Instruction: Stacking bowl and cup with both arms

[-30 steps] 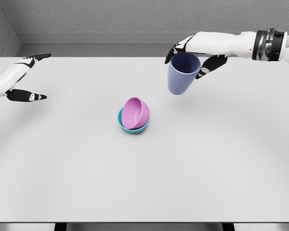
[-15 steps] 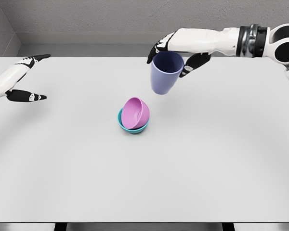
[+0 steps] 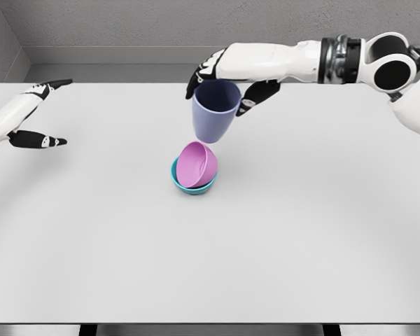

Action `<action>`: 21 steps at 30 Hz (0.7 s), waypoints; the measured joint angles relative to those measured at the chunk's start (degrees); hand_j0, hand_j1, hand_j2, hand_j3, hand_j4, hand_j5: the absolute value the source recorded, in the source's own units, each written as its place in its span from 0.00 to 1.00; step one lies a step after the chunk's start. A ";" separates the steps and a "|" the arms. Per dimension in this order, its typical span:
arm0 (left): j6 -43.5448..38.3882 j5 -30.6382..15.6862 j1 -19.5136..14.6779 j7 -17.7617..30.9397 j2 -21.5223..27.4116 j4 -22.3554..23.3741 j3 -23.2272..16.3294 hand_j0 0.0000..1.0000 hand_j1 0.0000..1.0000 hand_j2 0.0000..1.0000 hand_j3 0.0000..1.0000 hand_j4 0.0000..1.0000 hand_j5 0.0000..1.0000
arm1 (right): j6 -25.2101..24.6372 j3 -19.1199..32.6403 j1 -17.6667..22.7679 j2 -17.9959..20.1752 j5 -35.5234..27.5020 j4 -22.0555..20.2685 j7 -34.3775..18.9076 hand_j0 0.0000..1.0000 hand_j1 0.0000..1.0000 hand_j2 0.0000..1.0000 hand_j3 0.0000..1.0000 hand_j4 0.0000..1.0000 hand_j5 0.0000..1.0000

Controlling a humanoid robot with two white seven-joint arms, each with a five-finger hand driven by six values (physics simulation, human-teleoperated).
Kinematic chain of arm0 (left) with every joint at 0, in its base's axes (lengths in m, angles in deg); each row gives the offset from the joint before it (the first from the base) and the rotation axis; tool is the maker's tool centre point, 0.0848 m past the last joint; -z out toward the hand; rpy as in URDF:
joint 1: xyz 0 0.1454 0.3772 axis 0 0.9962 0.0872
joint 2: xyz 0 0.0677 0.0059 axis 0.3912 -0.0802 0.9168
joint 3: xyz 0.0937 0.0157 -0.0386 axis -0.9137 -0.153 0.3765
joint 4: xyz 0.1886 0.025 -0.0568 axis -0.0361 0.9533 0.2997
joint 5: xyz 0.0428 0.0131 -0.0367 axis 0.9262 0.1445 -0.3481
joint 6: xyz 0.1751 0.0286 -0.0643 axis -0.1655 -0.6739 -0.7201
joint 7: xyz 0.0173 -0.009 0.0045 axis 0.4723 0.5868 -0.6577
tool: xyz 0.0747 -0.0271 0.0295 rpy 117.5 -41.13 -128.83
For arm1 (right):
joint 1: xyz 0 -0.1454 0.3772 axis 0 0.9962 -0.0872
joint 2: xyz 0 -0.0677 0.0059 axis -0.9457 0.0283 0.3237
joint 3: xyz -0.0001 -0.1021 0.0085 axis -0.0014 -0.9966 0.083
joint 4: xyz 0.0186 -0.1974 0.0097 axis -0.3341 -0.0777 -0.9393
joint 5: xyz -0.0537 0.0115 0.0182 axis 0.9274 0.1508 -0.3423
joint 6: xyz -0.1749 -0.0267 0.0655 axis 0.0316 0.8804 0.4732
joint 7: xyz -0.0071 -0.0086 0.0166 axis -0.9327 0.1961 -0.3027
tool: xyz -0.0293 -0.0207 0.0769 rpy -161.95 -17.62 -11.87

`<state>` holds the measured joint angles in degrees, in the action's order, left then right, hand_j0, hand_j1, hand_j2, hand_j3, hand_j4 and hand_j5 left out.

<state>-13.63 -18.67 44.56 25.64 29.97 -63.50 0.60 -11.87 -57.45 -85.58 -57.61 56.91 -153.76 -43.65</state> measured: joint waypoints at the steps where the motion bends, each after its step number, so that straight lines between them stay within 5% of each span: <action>1: 0.00 0.01 -0.09 0.12 -0.08 0.17 0.02 1.00 1.00 1.00 1.00 1.00 1.00 | 0.00 -0.02 0.00 -0.25 0.00 -0.14 0.00 0.70 0.70 0.70 0.70 0.70 0.70; 21: 0.00 0.04 -0.18 0.46 -0.49 0.59 0.15 1.00 1.00 1.00 1.00 1.00 1.00 | 0.00 -0.61 0.09 -4.43 1.03 -0.49 -0.01 0.70 0.70 0.70 0.70 0.70 0.70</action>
<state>-13.63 -18.63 44.38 26.10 29.48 -62.91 0.74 -11.87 -58.06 -85.49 -62.04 57.94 -154.24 -43.66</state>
